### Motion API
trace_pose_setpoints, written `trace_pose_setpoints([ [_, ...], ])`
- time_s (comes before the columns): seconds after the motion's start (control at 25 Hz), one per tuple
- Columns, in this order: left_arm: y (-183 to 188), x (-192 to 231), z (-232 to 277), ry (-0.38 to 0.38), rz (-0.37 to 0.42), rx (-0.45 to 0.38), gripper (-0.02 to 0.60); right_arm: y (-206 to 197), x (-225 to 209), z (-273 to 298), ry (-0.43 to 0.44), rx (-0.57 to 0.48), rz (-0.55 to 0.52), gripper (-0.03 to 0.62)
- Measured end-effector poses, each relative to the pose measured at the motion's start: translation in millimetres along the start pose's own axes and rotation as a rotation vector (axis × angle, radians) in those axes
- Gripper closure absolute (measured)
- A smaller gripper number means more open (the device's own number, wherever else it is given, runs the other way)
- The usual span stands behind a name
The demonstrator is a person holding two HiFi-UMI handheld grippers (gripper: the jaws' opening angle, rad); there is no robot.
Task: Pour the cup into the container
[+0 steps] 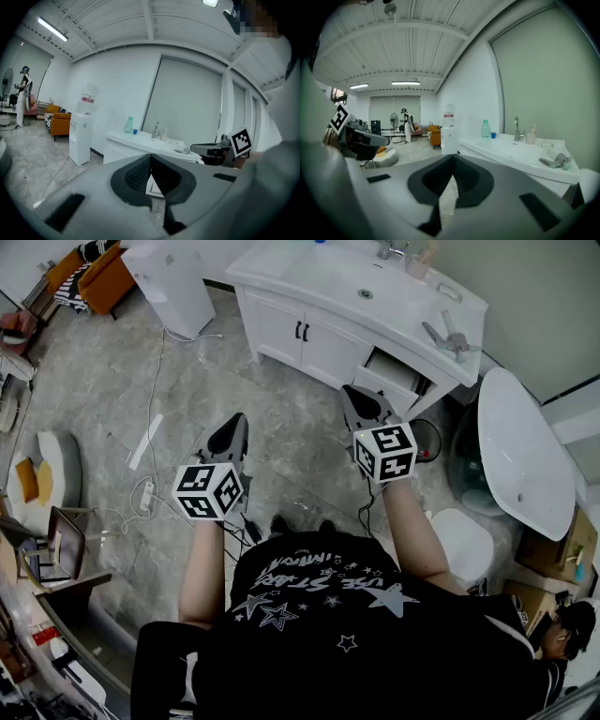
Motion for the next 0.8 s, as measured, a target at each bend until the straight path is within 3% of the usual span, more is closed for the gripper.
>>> trace_pose_setpoints([
  [0.6,-3.2,36.2,-13.9,0.003,-0.006,0.036,0.572,5.2,28.9,21.0,-0.002,0.011,0.016,0.588],
  [0.8,0.7,65.2,-28.0,0.007,-0.020,0.045,0.572,12.6,42.8,36.6,-0.070,-0.023,0.037,0.588],
])
Point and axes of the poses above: the fingertips, and each gripper's own axes: z forward along the fingers, x to its left, y out of its top, the point moved 6 cm from there along -z, backward along the fingers, and after that the axes turned 13 degrees about -z, right-handed, at the moved point
